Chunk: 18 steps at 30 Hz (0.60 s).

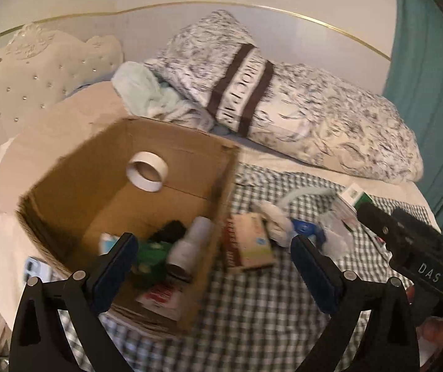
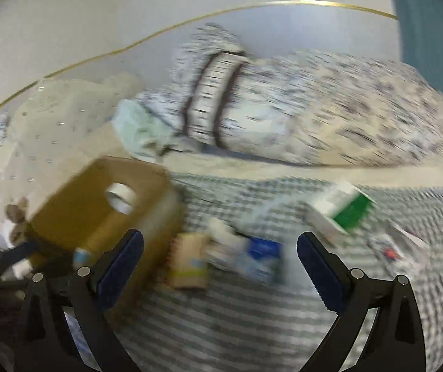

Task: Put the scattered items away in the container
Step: 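Move both open tools back over the remaining items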

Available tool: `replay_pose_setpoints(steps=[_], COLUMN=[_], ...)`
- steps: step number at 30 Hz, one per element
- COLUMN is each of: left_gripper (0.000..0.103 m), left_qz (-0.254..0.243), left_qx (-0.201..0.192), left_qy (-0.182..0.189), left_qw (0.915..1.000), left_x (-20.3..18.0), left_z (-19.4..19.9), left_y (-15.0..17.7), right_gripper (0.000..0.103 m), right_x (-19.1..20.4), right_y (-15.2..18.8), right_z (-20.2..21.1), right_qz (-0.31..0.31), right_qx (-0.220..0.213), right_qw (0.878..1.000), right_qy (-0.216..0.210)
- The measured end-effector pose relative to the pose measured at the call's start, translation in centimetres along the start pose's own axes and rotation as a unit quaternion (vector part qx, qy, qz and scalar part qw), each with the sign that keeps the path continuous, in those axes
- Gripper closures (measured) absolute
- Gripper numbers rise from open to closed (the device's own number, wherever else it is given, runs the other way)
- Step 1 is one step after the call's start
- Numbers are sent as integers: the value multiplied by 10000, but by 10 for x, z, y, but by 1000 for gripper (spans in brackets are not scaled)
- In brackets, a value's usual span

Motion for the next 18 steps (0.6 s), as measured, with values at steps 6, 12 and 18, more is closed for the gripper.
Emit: replay_pose_setpoints(steps=[6,12,18], left_gripper=[0,0,0], left_qz=[-161,-326,-259], left_qx=[275,625,833], left_qy=[376,525,552], left_qw=[9988,9961,9947], left_x=[-52,-92,-115], left_z=[-34,-76,-115], left_y=[25,39,42], right_gripper=[3,3,3], right_x=[-90,-152,-183], right_y=[34,39,35], right_z=[-11,-21,-37], right_qz=[-236,-401,-138], right_qx=[375,392,314], right_qw=[9970,9935,9922], right_qy=[628,989,1196])
Point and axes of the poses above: each gripper's, at about its wrist camera, not at the fingertips, and z roughly against the way its jaws point, x to its left, y to its underside, the point moved 4 cm from there along -z, roughly the way its jaws point, and after that the axes turned 13 degrees about y, right-handed, at the moved point
